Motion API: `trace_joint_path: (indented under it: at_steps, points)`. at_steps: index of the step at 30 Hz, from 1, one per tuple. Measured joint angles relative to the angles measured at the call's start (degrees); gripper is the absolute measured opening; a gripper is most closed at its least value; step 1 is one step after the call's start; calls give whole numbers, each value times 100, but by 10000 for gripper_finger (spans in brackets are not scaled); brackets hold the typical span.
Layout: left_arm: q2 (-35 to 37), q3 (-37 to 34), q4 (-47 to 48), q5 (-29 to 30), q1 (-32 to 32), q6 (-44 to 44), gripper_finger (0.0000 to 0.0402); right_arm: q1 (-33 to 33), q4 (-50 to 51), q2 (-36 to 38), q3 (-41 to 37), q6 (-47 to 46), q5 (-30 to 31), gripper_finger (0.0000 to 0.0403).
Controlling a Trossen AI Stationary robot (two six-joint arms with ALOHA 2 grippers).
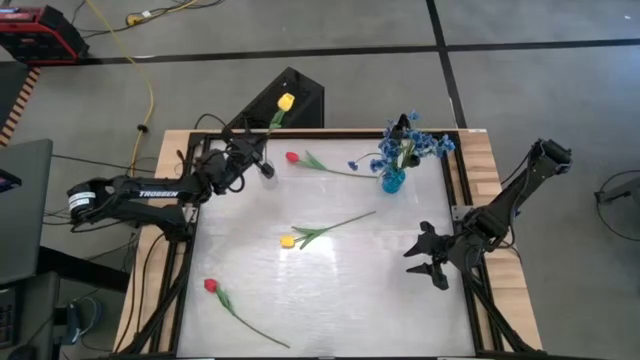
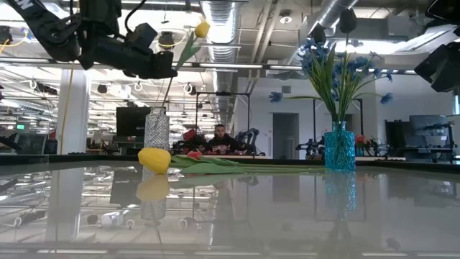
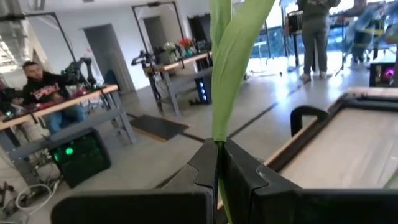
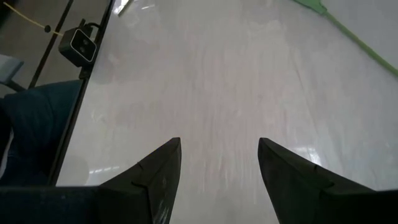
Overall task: Sort flowers into vase by color
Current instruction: Put the bottom yellow flower into the transparent vase, then put the yellow flower into the transparent vase
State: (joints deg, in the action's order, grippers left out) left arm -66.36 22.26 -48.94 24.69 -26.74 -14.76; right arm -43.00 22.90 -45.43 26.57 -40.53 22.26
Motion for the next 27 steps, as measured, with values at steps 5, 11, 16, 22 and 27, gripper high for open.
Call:
trace_joint_path:
  at_steps: [5, 11, 16, 22, 27]
  points:
    - [2, -2, 141, 2, 14, 91, 4, 4, 1, 0, 0, 10, -118, 239]
    - [2, -2, 352, 21, 75, -45, 29, 4, 6, 0, 0, 48, -122, 239]
    - [2, -2, 375, 57, 222, -46, 65, 4, 9, 0, 0, 48, -122, 239]
    - [4, -2, 566, 298, 485, -45, 105, 4, 11, 0, 0, 46, -122, 239]
    - [4, -2, 869, 567, 821, -46, 122, 4, 11, 0, 0, 46, -122, 239]
